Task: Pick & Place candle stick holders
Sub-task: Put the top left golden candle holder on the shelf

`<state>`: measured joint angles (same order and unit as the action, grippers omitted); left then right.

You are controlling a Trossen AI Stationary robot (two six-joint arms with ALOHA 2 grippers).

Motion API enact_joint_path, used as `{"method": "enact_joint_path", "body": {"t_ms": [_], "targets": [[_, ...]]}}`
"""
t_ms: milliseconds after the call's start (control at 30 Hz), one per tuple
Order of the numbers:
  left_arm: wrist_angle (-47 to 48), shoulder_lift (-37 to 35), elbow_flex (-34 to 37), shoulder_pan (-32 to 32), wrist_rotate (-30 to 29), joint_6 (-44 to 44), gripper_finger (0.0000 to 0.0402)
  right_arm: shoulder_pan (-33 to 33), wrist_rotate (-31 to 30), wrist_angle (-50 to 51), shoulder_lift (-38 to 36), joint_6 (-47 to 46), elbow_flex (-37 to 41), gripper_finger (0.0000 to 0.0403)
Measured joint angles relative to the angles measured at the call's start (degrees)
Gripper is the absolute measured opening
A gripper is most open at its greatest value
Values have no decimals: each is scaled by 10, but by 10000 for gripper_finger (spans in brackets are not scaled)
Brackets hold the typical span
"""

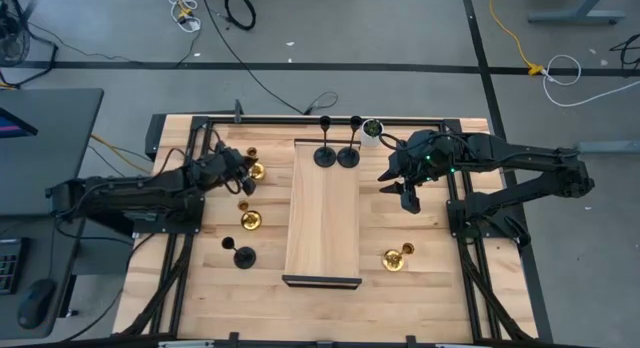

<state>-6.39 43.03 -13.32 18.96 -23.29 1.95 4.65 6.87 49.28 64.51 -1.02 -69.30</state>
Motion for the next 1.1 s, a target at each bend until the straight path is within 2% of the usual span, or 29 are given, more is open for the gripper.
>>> {"method": "enact_joint_path", "body": {"t_ms": [200, 300, 400, 500, 667, 800, 1100], "targets": [[128, 0, -116, 0, -31, -17, 15, 0, 0, 0, 0, 0, 0, 142], [178, 0, -180, 0, -25, -13, 15, 0, 0, 0, 0, -7, 0, 142], [211, 0, -234, -2, 20, 7, 15, 0, 0, 0, 0, -11, 0, 142], [221, 0, -270, -13, 94, 25, 15, 0, 0, 0, 0, -11, 0, 142], [221, 0, -310, -54, 156, 64, 15, 0, 0, 0, 0, -13, 0, 142], [222, 0, -326, -106, 171, 82, 15, 0, 0, 0, 0, -16, 0, 142], [196, 10, -330, -247, 105, 128, 15, 0, 0, 0, 0, -17, 0, 142]]}}
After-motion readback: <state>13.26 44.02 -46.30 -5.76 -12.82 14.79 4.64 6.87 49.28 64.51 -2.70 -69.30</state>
